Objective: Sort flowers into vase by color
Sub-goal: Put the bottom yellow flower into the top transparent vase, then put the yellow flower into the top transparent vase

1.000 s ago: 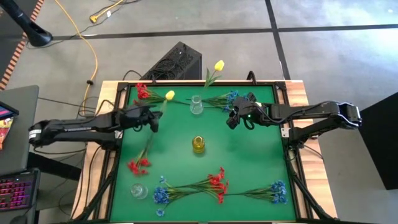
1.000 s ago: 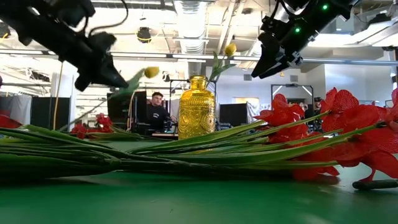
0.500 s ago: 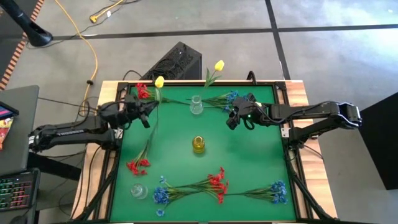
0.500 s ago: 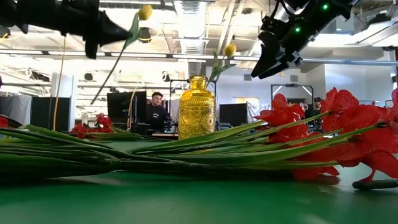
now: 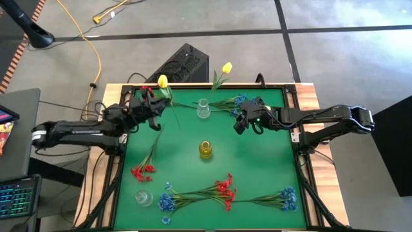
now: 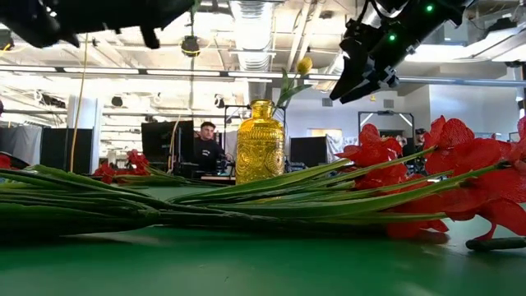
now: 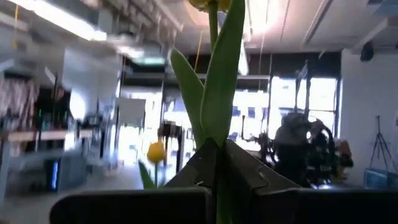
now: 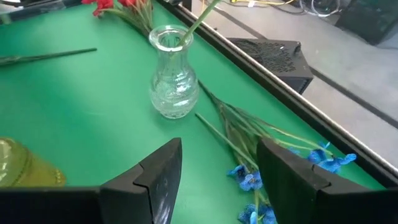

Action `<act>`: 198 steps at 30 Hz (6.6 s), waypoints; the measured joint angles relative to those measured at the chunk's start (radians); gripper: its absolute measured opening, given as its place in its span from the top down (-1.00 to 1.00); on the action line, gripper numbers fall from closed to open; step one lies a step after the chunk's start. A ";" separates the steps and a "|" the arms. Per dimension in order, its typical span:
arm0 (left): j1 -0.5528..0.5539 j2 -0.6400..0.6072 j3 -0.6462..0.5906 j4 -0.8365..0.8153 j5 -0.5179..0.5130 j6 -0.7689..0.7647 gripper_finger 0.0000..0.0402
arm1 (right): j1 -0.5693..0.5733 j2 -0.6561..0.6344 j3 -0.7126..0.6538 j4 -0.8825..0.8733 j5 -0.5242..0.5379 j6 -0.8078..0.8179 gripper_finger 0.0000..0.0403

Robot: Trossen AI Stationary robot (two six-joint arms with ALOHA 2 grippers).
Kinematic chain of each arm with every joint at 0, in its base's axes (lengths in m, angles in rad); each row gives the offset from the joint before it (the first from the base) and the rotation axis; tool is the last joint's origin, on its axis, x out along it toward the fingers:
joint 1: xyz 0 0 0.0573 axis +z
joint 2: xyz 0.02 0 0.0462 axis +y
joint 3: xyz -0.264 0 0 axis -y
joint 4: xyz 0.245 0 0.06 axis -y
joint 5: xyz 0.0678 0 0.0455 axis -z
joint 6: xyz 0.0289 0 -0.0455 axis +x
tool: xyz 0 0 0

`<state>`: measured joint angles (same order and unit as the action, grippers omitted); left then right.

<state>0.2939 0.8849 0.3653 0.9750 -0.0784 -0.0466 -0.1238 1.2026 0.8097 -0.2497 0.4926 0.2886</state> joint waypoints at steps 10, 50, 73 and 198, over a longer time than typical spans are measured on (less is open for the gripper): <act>0.175 0.348 0.268 0.108 0.253 -0.065 0.99 | 0.004 0.000 0.000 -0.002 -0.001 0.002 -0.16; 0.321 0.707 0.505 -0.088 0.365 -0.073 0.99 | 0.006 0.000 0.000 -0.009 0.000 -0.027 -0.16; 0.301 0.706 0.505 -0.309 0.354 -0.034 0.77 | 0.006 0.000 0.000 -0.011 0.001 -0.028 -0.16; 0.216 0.482 0.505 -1.173 0.247 0.138 0.04 | -0.484 -0.045 0.000 -0.441 -0.176 -0.390 0.77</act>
<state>0.5098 1.3670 0.8700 -0.1984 0.1688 0.0917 -0.6075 1.1572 0.8101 -0.6909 0.3168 -0.1016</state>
